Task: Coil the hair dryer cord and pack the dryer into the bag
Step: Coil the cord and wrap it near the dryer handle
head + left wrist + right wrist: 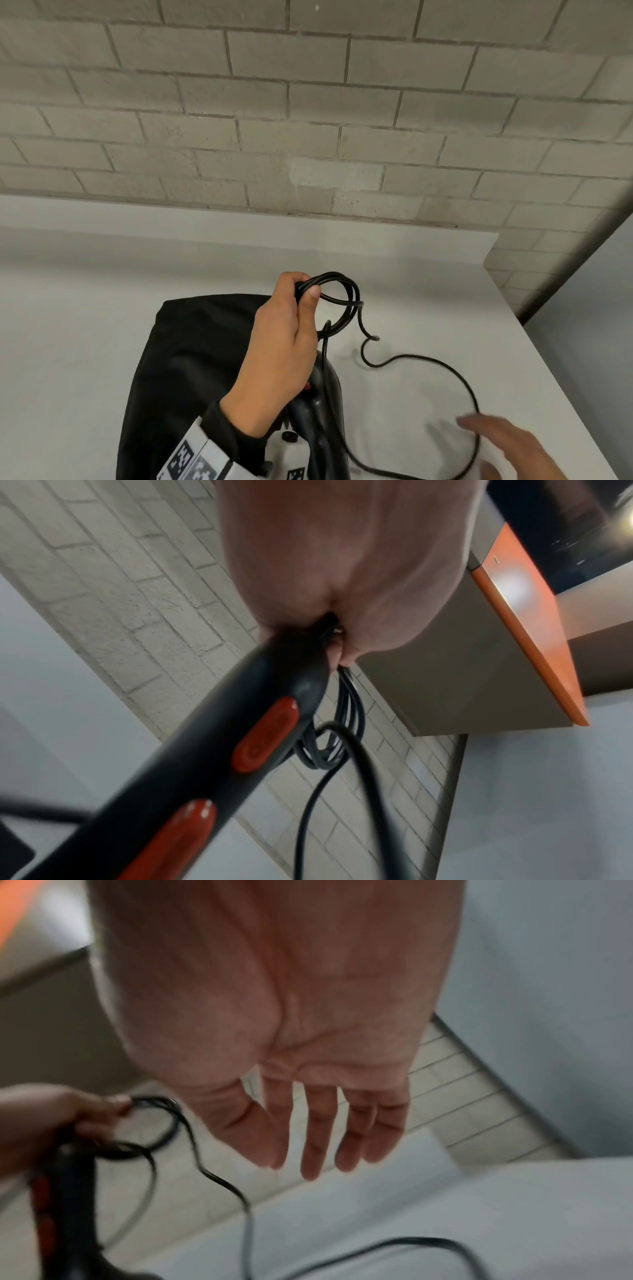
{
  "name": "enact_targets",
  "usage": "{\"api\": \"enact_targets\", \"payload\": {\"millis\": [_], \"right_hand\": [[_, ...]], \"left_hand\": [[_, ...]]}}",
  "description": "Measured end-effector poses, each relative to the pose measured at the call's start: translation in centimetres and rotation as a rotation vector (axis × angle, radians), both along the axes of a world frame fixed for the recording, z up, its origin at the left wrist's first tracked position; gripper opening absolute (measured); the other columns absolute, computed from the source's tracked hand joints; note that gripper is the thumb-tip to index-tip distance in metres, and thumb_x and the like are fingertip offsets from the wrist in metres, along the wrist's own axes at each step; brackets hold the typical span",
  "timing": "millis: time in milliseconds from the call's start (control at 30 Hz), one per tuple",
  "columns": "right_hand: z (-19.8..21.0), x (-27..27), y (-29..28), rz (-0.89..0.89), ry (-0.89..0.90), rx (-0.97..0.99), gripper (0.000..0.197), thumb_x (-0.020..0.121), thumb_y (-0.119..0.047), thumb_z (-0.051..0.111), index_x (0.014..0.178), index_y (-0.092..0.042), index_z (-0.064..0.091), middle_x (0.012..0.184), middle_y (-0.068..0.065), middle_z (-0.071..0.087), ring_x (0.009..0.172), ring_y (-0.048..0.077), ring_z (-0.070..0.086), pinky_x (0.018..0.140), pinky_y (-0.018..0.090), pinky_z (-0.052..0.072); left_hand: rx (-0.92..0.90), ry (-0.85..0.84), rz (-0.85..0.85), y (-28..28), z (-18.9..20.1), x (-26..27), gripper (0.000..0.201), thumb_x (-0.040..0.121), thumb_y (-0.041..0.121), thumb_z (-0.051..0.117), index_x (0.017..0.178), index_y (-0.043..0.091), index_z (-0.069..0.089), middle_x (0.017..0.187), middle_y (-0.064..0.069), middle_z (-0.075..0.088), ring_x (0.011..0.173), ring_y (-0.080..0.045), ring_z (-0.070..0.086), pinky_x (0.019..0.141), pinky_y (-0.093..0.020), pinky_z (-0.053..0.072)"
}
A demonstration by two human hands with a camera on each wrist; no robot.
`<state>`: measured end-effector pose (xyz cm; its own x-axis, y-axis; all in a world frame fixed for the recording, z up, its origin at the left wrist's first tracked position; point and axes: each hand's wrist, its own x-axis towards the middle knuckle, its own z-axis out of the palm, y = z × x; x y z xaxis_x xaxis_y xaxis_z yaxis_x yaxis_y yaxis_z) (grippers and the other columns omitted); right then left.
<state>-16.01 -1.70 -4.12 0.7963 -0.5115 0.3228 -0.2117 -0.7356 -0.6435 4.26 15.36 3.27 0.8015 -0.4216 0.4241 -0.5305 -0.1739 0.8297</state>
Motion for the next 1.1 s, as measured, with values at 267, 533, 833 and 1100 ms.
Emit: {"api": "enact_targets", "payload": {"millis": [267,533,833,1100], "right_hand": [[5.5,8.3,6.6,0.245,0.001,0.533,0.029,0.082,-0.052,0.056,0.102,-0.033,0.063,0.095,-0.013,0.073,0.092,-0.001,0.067,0.084,0.017,0.051],[4.6,6.8,6.8,0.47,0.086,0.507,0.006,0.087,-0.037,0.058,0.092,-0.034,0.061,0.067,-0.012,0.059,0.064,0.001,0.053,0.069,0.021,0.046],[-5.5,0.5,1.9,0.052,0.659,0.174,0.015,0.062,-0.064,0.024,0.064,-0.073,0.035,0.058,-0.01,0.037,0.06,-0.007,0.041,0.064,0.002,0.034],[-1.9,-1.1,-0.7,0.099,0.548,0.437,0.012,0.086,-0.042,0.059,0.092,-0.042,0.069,0.113,-0.008,0.061,0.117,0.01,0.049,0.095,0.018,0.029]], "left_hand": [[0.022,-0.017,-0.017,-0.3,0.0,-0.5,0.026,0.098,0.041,0.039,0.107,0.021,0.052,0.051,0.007,0.044,0.043,-0.005,0.04,0.047,-0.014,0.032],[-0.006,-0.001,-0.016,0.2,-0.1,-0.1,0.025,0.098,0.041,0.04,0.105,0.021,0.053,0.052,0.006,0.045,0.045,-0.007,0.04,0.047,-0.016,0.033],[-0.03,0.034,-0.032,0.2,0.0,0.2,0.024,0.098,0.039,0.041,0.107,0.021,0.054,0.056,-0.003,0.049,0.048,-0.014,0.043,0.05,-0.029,0.041],[-0.01,0.011,-0.035,-0.1,-0.2,0.1,0.027,0.096,0.041,0.039,0.106,0.02,0.054,0.054,0.017,0.051,0.047,-0.006,0.045,0.049,-0.013,0.035]]}}
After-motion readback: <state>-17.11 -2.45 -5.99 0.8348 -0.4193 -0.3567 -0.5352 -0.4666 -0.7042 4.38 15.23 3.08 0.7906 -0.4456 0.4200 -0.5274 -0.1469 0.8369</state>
